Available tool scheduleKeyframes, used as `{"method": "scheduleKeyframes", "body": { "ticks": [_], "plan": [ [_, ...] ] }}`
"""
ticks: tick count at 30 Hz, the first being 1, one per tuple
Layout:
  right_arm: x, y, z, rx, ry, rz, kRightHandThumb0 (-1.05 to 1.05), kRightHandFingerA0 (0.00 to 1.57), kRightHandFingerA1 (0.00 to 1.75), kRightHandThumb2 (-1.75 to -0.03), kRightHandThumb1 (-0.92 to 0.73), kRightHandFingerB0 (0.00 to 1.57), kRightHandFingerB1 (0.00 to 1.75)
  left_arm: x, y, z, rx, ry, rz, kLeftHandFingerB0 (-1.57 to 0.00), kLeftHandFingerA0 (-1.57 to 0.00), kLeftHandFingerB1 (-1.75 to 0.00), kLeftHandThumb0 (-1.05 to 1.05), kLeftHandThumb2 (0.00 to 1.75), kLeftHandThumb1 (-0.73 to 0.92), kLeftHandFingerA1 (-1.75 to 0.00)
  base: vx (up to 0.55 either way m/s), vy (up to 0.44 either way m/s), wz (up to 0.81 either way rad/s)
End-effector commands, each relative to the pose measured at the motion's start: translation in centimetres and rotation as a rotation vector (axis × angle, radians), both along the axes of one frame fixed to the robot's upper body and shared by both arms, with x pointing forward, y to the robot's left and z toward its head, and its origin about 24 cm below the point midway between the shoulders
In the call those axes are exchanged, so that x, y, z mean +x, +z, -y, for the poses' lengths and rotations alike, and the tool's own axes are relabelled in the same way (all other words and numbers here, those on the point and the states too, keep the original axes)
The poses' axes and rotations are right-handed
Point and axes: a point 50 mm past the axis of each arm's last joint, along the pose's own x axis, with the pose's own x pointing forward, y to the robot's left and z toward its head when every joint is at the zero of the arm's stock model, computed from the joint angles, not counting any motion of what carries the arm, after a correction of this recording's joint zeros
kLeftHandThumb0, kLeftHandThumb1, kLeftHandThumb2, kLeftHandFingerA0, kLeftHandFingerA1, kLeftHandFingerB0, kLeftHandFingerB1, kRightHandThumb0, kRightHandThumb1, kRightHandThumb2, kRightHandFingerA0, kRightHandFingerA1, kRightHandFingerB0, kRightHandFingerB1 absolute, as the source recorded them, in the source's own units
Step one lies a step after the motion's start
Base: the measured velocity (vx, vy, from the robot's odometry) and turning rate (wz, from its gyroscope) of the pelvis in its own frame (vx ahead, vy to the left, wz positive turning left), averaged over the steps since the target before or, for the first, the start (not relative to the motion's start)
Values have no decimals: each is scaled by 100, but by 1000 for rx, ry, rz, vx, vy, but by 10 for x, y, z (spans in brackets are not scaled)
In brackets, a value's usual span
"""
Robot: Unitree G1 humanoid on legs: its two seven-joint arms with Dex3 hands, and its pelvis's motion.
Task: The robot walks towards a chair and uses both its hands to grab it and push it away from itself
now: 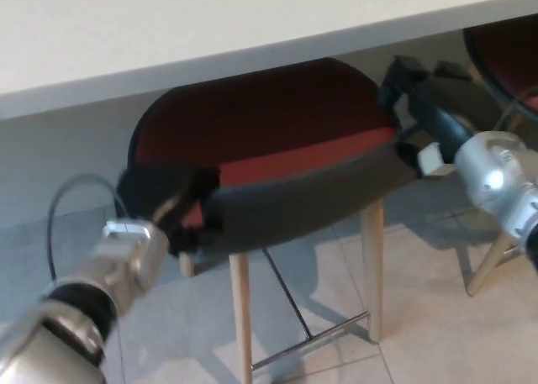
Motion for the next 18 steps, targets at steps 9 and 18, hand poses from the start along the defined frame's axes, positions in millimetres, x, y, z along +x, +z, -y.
{"method": "scheduleKeyframes", "body": {
  "ticks": [9,18],
  "plan": [
    [-16,-24,-6,27,73,-42,-20,90,175,-117,-54,77,168,35,89,-24,185,-58,245,-89,-94,-112,-15,71,58,-163,0,0,4],
    [-24,-36,13,29,34,-77,-23,88,175,-111,-59,74,166,11,46,-30,135,-55,129,-91,-90,-100,-19,66,58,-158,0,0,0]
  ]
}}
